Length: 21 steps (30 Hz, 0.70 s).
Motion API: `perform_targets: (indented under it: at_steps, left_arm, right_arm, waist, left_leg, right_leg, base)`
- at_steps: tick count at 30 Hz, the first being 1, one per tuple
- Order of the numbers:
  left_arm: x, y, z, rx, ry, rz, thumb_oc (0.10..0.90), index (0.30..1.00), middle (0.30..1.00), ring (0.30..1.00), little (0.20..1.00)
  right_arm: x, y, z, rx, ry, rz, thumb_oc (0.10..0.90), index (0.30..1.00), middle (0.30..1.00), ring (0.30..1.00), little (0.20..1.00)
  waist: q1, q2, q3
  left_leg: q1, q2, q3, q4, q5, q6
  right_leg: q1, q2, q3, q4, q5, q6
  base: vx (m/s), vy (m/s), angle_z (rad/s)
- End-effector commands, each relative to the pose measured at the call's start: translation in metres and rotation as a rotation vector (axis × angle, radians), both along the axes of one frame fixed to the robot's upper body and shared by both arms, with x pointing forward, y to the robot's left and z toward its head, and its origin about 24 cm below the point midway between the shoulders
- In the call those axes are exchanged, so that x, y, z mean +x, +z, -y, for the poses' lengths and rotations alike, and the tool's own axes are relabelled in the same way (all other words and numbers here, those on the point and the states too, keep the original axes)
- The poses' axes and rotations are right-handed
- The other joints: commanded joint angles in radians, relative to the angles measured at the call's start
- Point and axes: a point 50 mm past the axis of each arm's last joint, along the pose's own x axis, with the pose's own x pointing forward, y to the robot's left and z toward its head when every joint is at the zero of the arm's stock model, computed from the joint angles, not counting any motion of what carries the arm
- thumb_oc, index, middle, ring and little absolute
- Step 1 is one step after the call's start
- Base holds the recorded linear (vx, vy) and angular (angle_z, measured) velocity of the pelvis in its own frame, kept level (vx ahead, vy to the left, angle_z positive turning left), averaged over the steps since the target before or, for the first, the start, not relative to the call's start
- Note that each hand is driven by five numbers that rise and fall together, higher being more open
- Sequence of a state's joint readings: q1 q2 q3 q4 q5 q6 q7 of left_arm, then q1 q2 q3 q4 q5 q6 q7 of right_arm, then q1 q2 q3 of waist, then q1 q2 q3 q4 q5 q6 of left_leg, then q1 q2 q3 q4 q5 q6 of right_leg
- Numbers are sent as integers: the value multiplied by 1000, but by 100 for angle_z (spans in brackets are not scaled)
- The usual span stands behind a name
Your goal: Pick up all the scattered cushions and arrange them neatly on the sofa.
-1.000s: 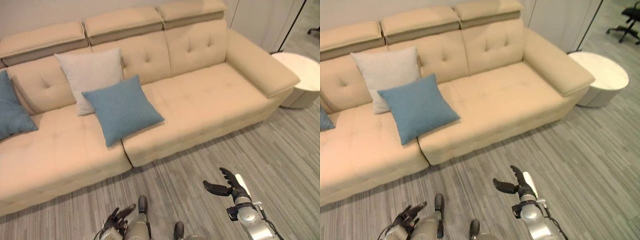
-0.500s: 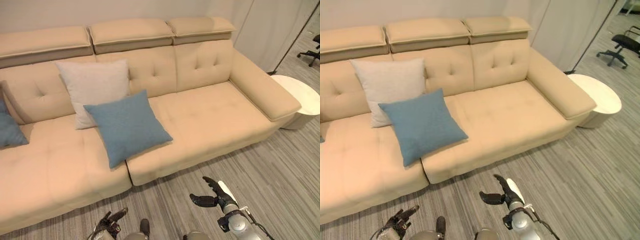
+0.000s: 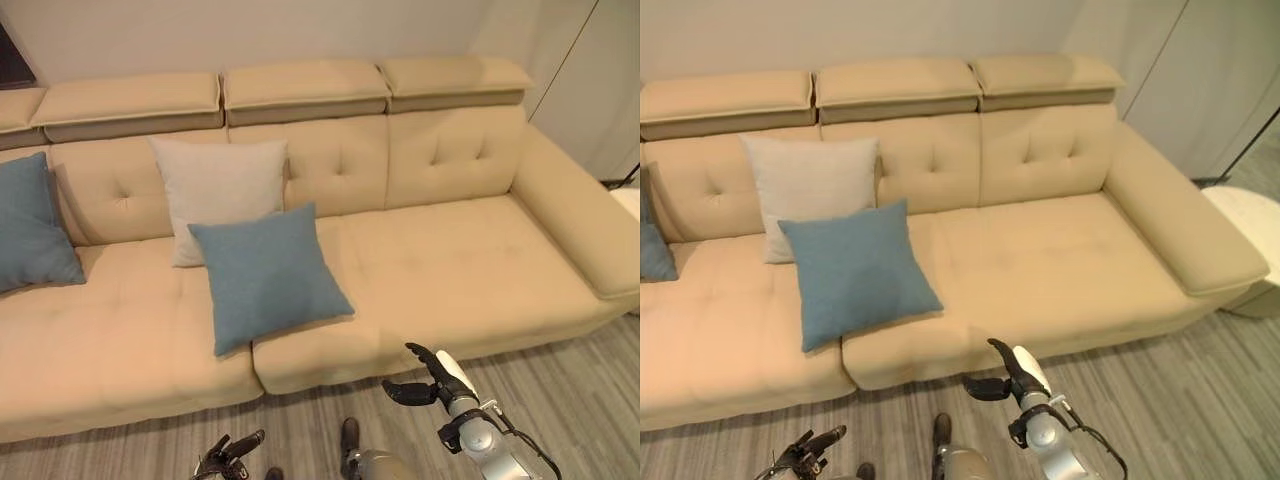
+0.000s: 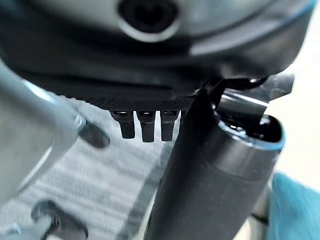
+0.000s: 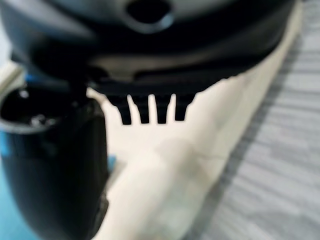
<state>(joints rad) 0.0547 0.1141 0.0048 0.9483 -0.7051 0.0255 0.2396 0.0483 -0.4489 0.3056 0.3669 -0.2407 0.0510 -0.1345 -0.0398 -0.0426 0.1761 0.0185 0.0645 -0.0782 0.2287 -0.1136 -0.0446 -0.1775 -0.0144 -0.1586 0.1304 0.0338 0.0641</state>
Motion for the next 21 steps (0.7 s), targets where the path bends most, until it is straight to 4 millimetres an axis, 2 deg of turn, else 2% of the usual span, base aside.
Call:
perform_targets:
  at_steps: [1, 3, 4, 6, 7, 9, 10, 11, 15, 21]
  left_arm:
    - [21, 12, 2, 29, -33, 116, 800, 900, 900, 900, 900]
    - [24, 14, 5, 33, -36, 130, 800, 900, 900, 900, 900]
    - [26, 15, 5, 37, -33, 133, 800, 900, 900, 900, 900]
    - [24, 14, 5, 46, -42, 126, 800, 900, 900, 900, 900]
    - [23, 14, 4, 49, -39, 121, 800, 900, 900, 900, 900]
    - [23, 14, 4, 57, -20, 124, 800, 900, 900, 900, 900]
    - [25, 15, 4, 62, -17, 128, 800, 900, 900, 900, 900]
    - [23, 14, 5, 54, -12, 122, 800, 900, 900, 900, 900]
    - [20, 10, 6, 67, -34, 88, 800, 900, 900, 900, 900]
    - [26, 11, 0, 118, -74, 78, 800, 900, 900, 900, 900]
  right_arm:
    - [33, 51, -6, -27, 99, 258, 800, 900, 900, 900, 900]
    - [37, 56, -3, -57, 105, 276, 800, 900, 900, 900, 900]
    - [38, 58, -2, -69, 109, 282, 800, 900, 900, 900, 900]
    - [40, 59, -2, -67, 106, 287, 800, 900, 900, 900, 900]
    - [40, 59, -2, -59, 104, 288, 800, 900, 900, 900, 900]
    - [43, 58, -5, -40, 97, 291, 800, 900, 900, 900, 900]
    - [43, 57, -5, -38, 90, 288, 800, 900, 900, 900, 900]
    - [43, 55, -8, -28, 101, 281, 800, 900, 900, 900, 900]
    - [39, 49, -14, -30, 123, 259, 800, 900, 900, 900, 900]
    - [34, 38, -38, 42, 181, 209, 800, 900, 900, 900, 900]
  waist:
    - [4, -2, -7]
    - [11, -4, 3]
    - [14, -4, 2]
    - [27, -1, -8]
    - [35, 6, -11]
    - [60, 29, -8]
    - [66, 32, -4]
    - [68, 38, -9]
    - [65, 37, -32]
    - [78, 13, -46]
  left_leg:
    - [-79, -36, 65, 350, 8, -24]
    - [-129, -2, 107, 410, 4, -8]
    - [-147, 18, 124, 379, -7, 0]
    - [-150, 44, 136, 231, -39, 11]
    - [-155, 52, 120, 140, -20, 5]
    - [-168, 69, 63, -65, 106, -29]
    - [-183, 78, 56, -94, 136, -38]
    - [-168, 80, 55, -131, 132, -41]
    - [-133, 61, 52, -150, 126, -42]
    - [-108, 12, 85, -128, 75, -7]
  right_leg:
    - [61, -44, 63, 24, -63, -8]
    - [82, -43, 59, 29, -91, -26]
    - [88, -47, 55, 29, -102, -26]
    - [108, -53, 49, 16, -117, -13]
    - [116, -52, 51, 9, -122, -6]
    - [153, -38, 65, -6, -139, 3]
    - [170, -40, 66, -11, -145, 5]
    - [178, -36, 69, -11, -155, 8]
    - [191, -59, 74, -14, -154, 20]
    - [180, -114, 105, 7, -144, 52]
  base:
    - [61, -116, 10]
    - [88, -67, -3]
    - [144, 13, -14]
    - [194, 86, -14]
    - [234, 155, -13]
    - [201, 160, -13]
    - [141, 131, 8]
    - [89, 82, 23]
    - [163, 169, -21]
    - [92, 161, -4]
